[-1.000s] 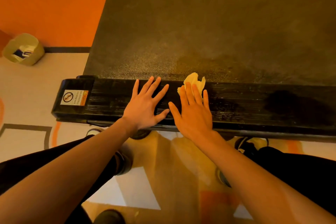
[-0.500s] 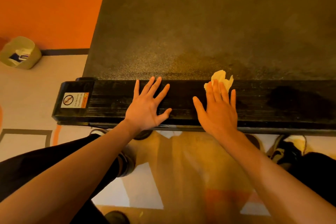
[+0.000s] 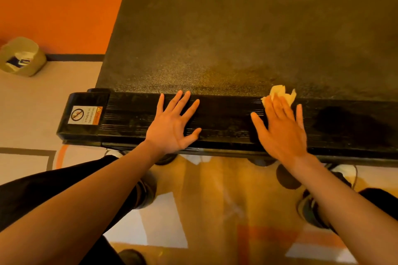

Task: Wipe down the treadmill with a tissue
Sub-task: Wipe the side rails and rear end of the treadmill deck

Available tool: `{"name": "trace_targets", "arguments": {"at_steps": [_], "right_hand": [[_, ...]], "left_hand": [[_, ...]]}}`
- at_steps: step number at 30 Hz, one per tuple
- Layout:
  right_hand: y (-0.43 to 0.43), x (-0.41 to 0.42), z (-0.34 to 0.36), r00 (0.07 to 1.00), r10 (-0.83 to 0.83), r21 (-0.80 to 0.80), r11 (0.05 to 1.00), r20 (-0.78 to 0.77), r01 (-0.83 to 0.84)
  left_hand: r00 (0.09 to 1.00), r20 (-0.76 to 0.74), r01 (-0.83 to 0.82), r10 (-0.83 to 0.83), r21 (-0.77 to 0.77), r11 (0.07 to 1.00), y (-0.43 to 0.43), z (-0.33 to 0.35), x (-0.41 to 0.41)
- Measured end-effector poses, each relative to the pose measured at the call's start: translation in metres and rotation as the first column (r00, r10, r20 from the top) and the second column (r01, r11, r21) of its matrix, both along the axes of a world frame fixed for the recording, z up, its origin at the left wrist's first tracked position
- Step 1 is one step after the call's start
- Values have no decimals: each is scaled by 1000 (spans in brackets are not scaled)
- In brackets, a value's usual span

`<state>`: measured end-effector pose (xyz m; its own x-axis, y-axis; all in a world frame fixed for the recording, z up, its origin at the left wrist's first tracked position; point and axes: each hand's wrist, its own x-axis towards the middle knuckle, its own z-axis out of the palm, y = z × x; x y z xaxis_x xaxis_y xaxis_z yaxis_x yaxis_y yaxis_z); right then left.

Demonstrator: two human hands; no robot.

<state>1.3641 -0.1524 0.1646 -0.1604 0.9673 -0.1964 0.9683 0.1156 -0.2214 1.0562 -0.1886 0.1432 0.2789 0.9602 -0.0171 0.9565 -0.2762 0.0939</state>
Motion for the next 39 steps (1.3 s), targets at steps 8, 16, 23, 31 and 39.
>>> {"name": "trace_targets", "arguments": {"at_steps": [8, 16, 23, 31, 39], "right_hand": [[-14, -102, 6, 961, 266, -33, 963, -69, -269], [0, 28, 2, 993, 78, 0, 997, 91, -79], [-23, -93, -3, 990, 141, 17, 990, -27, -140], [-19, 7, -4, 997, 29, -6, 1000, 72, -29], [-19, -77, 4, 997, 20, -27, 999, -78, -22]], "left_hand": [[1000, 23, -3, 3, -7, 1000, -1, 1, 0], [1000, 13, -12, 11, 41, 999, -1, -1, 0], [1000, -3, -23, 23, 23, 999, -2, 1, 1], [1000, -1, -19, 19, 14, 1000, -2, 1, 0], [1000, 1, -26, 26, 11, 1000, -2, 1, 1]]}}
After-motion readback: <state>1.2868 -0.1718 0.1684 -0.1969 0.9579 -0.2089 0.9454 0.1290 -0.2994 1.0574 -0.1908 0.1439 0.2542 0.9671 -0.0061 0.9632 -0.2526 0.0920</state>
